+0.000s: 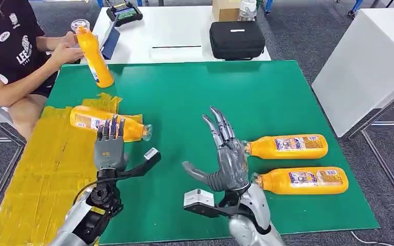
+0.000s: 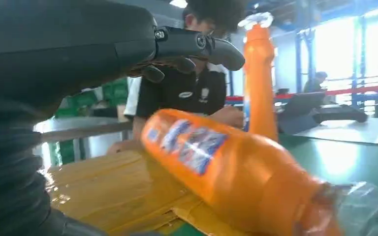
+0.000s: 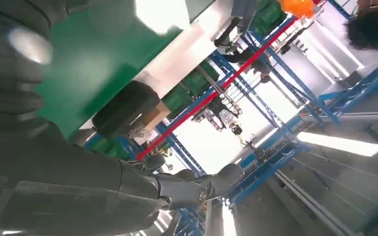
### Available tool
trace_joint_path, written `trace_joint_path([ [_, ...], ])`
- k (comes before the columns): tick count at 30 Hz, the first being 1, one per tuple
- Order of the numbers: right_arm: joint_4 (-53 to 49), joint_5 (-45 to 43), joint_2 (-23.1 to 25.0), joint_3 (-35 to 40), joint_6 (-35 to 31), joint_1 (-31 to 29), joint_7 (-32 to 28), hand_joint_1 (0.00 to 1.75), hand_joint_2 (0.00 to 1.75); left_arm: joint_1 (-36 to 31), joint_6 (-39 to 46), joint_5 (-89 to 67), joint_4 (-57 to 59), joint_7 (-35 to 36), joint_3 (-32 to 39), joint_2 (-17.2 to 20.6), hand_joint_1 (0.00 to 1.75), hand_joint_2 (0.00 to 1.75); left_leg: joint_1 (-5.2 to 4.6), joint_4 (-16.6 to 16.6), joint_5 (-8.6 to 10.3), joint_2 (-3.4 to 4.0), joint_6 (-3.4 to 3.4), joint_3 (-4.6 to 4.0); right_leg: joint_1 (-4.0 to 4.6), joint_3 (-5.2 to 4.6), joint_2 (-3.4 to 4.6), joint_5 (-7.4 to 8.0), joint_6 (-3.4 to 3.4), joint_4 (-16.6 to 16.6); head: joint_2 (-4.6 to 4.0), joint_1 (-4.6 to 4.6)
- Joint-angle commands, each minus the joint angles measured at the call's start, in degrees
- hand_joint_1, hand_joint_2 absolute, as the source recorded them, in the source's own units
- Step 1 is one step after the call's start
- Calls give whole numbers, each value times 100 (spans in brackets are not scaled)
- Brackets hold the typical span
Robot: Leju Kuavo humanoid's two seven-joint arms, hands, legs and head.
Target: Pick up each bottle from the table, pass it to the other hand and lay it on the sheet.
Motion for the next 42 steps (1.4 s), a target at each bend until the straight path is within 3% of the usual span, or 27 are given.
trace_joint_path([
  [1,153,-1,-138,-61,-28,-123,-16,0,175,-56,6,-10,236,-28,404,-192,0,175,4,-1,-7,2,-9,18,4,20,6,-6,-6,-5,0,0],
  [3,146,75,-125,-79,-33,-117,19,0,175,-35,60,-10,203,-107,502,-249,0,175,5,-3,-19,4,-17,49,4,52,11,-18,-12,-8,0,2],
  [4,130,161,-125,-111,-46,-111,59,0,175,-8,153,37,165,-258,624,-312,0,175,4,-3,-7,3,-8,19,3,20,7,-6,-5,-5,0,0],
  [9,-156,1181,-351,-561,-78,74,510,0,175,254,684,1223,-480,-1688,1063,-621,0,175,4,-1,-10,-6,-7,22,3,28,-2,-11,-3,-7,0,0],
  [10,-292,1498,-476,-744,18,162,679,0,175,446,483,2860,-1012,-2912,1042,-746,0,175,2,-1,-6,-8,-4,12,1,18,-5,-7,-2,-5,0,0],
  [12,-443,1783,-731,-1054,201,188,839,0,175,817,684,3040,-1849,-3471,1077,-789,0,175,3,2,-7,-12,-4,11,1,19,-8,-9,-1,-6,0,2],
  [14,-510,2016,-1052,-1367,687,191,897,0,175,1116,302,4596,-2642,-4258,753,-692,0,175,0,7,-13,-10,-4,13,-2,22,-5,-13,-1,-3,0,0],
  [16,-474,2169,-1400,-1708,1015,196,836,0,175,1292,116,4976,-2961,-4398,672,-611,0,175,-1,15,-31,-11,-8,39,-4,54,-2,-28,-3,-3,0,2],
  [17,-432,2340,-1567,-1824,1207,204,806,0,175,1308,81,5028,-2989,-4418,651,-582,0,175,-5,4,-10,-6,0,7,-8,16,-1,-6,0,-7,0,2],
  [18,-345,2880,-1927,-1846,1626,172,909,0,175,1285,-87,5225,-2968,-4459,627,-543,0,175,-7,6,-19,-8,-3,25,-9,37,-1,-15,-2,-7,0,0],
  [20,-14,2711,-2437,-2120,2100,59,828,0,175,1254,-125,5313,-2880,-4513,670,-499,0,175,-8,4,-18,-21,-1,31,-10,46,-14,-16,-2,-13,0,0],
  [24,157,2644,-2460,-2323,2147,-52,635,0,175,1273,-122,5380,-2857,-4588,707,-489,0,175,-12,4,-19,-18,0,32,-13,44,-4,-10,0,-12,0,2],
  [28,347,2831,-2510,-2423,2413,-155,835,0,175,1341,-102,5486,-2932,-4658,704,-487,0,175,-12,0,-15,-7,5,21,-10,32,7,1,7,-11,0,2],
  [30,590,3047,-2551,-2534,2279,-282,972,0,175,1353,-79,5490,-2933,-4659,697,-502,0,175,-13,-2,-12,-7,5,20,-12,28,6,2,8,-10,0,-4],
  [31,869,3455,-2577,-2606,2118,-426,1207,0,175,1336,-96,5613,-2906,-4689,704,-516,0,175,-11,-3,-29,2,-8,59,-10,66,18,-13,-3,-13,0,-2],
  [32,951,3596,-2613,-2646,2081,-451,1283,0,175,1329,-113,5674,-2893,-4689,707,-513,0,175,-13,0,-9,-12,8,15,-11,23,-1,4,10,-10,0,-4],
  [36,1209,3722,-2632,-2702,1988,-549,1290,0,175,1273,-173,5800,-2778,-4698,719,-500,0,175,-10,-1,-11,-4,9,23,-9,31,6,5,11,-13,0,0],
  [37,1218,3757,-2620,-2713,1989,-541,1313,0,175,1266,-285,5955,-2774,-4707,717,-502,0,175,-9,-1,-16,-3,5,36,-9,46,9,0,8,-15,0,-2],
  [38,1307,3735,-2638,-2749,2004,-572,1315,0,175,1250,-1037,6937,-2783,-4738,758,-510,0,175,-9,-2,-12,-5,6,27,-9,36,5,3,9,-14,0,-2],
  [39,1345,3715,-2651,-2774,2009,-589,1316,0,175,1231,-1063,6976,-2741,-4751,780,-489,0,175,-8,-1,-15,-6,3,33,-8,44,5,0,7,-15,0,0],
  [40,1519,3671,-2704,-2837,1960,-652,1280,0,175,1163,-1667,7734,-2612,-4752,864,-479,0,175,-9,-1,-10,-12,7,20,-9,31,-1,3,9,-12,0,-2],
  [42,1630,3692,-2724,-2901,1879,-661,1281,0,175,1089,-1892,8040,-2453,-4730,932,-475,0,175,-12,-2,-8,-12,7,21,-11,31,-1,4,8,-12,0,-2],
])
